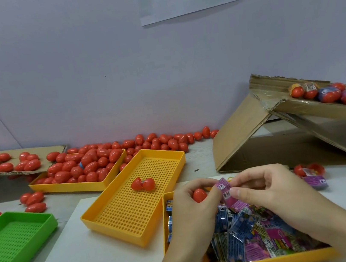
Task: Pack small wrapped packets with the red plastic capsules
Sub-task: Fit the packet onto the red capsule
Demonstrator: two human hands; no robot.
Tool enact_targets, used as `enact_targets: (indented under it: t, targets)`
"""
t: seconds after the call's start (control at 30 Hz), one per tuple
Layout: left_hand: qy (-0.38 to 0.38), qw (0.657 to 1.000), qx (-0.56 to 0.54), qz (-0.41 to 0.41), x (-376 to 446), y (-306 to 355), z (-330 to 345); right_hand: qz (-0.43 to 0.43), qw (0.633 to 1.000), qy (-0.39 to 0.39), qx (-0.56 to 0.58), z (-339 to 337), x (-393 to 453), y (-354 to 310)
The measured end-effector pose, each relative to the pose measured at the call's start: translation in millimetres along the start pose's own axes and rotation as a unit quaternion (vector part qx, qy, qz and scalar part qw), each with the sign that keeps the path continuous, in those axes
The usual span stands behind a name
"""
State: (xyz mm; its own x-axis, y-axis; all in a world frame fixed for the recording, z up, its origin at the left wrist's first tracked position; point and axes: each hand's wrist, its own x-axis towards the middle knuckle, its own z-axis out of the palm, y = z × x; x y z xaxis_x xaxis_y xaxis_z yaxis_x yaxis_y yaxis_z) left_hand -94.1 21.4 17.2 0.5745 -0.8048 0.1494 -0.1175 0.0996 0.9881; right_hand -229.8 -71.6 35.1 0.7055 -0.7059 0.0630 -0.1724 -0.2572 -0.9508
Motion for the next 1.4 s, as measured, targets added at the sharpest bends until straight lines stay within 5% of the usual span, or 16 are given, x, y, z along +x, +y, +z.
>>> enact_targets:
  t: [0.43, 0.8, 1.17, 1.4]
  targets:
    - [-0.001, 0.979, 0.139, 0.152, -7.5, 2.3, 1.5, 0.009, 0.998, 0.06, 0.031, 1.7, -1.9, -4.0]
    - [0.002, 0.999, -0.025, -0.036, 0.5, -3.6, -5.3, -0.025, 0.995, -0.001, 0.098, 6.8, -3.5, -7.0]
    - [-0.053, 0.998, -0.014, -0.01, -1.5, -2.5, -2.8, -0.062, 0.985, 0.041, 0.153, 6.2, 2.5, 1.2]
    - [-0.044, 0.997, -0.055, -0.039, -1.0, -1.7, -3.2, -0.068, 0.988, -0.007, 0.141, 2.1, 2.9, 7.6]
